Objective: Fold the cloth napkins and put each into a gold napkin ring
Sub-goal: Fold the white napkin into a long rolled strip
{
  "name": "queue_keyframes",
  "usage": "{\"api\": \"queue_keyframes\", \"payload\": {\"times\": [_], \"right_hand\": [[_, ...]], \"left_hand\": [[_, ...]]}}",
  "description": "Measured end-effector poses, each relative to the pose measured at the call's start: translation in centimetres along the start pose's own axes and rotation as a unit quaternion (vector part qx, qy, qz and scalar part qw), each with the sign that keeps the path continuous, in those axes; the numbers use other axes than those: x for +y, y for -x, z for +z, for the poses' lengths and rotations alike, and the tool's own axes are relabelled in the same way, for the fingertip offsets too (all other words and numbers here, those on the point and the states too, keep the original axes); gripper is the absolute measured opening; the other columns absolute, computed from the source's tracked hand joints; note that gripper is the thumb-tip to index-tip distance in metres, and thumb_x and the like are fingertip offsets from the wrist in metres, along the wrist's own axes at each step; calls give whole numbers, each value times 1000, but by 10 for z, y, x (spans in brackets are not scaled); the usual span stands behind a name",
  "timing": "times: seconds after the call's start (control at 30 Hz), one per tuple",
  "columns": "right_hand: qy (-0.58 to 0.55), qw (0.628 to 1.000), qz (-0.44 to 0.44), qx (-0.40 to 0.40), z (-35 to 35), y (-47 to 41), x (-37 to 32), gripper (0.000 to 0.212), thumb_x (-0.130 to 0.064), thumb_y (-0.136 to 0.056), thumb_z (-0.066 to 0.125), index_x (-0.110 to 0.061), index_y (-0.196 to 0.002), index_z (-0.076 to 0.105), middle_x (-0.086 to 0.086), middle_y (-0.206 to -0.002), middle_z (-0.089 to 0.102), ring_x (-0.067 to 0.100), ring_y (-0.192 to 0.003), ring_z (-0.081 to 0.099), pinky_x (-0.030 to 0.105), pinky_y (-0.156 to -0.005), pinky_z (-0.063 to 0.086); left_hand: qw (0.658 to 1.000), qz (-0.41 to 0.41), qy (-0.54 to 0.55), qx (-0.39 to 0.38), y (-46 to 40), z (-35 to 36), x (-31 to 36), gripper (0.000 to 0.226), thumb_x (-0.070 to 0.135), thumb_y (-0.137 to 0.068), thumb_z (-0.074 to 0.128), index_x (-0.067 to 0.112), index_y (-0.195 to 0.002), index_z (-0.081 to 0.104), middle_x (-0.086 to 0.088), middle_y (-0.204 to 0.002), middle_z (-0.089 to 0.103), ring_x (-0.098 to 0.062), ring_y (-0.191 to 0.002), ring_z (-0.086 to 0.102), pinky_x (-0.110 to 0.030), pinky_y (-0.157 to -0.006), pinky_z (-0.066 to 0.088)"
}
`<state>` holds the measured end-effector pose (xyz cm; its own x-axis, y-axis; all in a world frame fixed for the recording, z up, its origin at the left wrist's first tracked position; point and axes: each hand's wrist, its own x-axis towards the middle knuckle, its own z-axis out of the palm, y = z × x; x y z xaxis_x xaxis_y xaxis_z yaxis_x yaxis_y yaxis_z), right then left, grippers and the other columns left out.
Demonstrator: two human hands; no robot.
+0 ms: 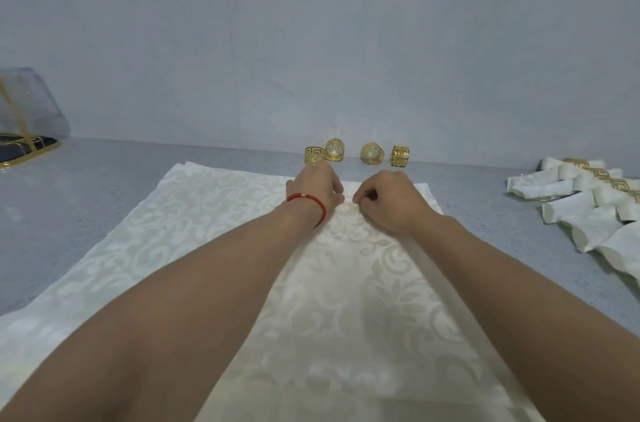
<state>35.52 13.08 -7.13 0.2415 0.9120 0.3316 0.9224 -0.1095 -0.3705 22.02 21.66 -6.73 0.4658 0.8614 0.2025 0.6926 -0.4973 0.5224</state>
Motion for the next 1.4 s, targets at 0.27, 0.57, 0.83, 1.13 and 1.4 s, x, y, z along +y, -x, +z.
{"api": "queue_keyframes", "payload": {"times": [0.27, 0.57, 0.83, 1.13, 1.4], "right_hand": [[-61, 997, 52, -24, 9, -14, -2, 8, -15, -89, 75, -15, -97, 76, 2, -98, 72, 20, -93, 66, 31, -85, 53], [232, 963, -140, 7, 0, 4, -6, 25, -3, -86, 61, -20, -102, 69, 0, -97, 63, 27, -97, 56, 36, -73, 33], [-40, 998, -23, 47, 6, 26, 8, 19, -16, -96, 60, -17, -104, 78, 0, -91, 72, 17, -87, 65, 34, -81, 55], [-49, 997, 41, 44, 17, 20, 15, 16, -19, -98, 67, -19, -111, 77, 1, -112, 50, 17, -107, 51, 29, -95, 45], [63, 995, -56, 60, 1, 30, 3, 25, 2, -83, 59, -20, -90, 69, -5, -88, 63, 23, -90, 61, 40, -86, 46]], "left_hand": [[987, 101, -127, 1, 5, -1, 4, 15, 10, -91, 60, 25, -86, 60, 4, -98, 62, -22, -100, 57, -47, -97, 38], [915, 268, -299, 26, 13, -13, 0, 31, 0, -84, 54, 30, -84, 62, 10, -86, 57, -17, -84, 47, -35, -81, 29], [989, 137, -20, 58, 28, 0, -14, 25, 10, -90, 54, 22, -98, 74, 1, -83, 67, -24, -85, 63, -33, -79, 51], [994, 84, 20, 64, 17, 10, -23, 20, 6, -88, 62, 17, -74, 71, -4, -82, 61, -17, -90, 53, -27, -75, 44], [950, 214, -204, 103, 33, -3, -12, 29, -3, -81, 60, 24, -90, 60, 5, -93, 62, -22, -92, 58, -34, -81, 33]]}}
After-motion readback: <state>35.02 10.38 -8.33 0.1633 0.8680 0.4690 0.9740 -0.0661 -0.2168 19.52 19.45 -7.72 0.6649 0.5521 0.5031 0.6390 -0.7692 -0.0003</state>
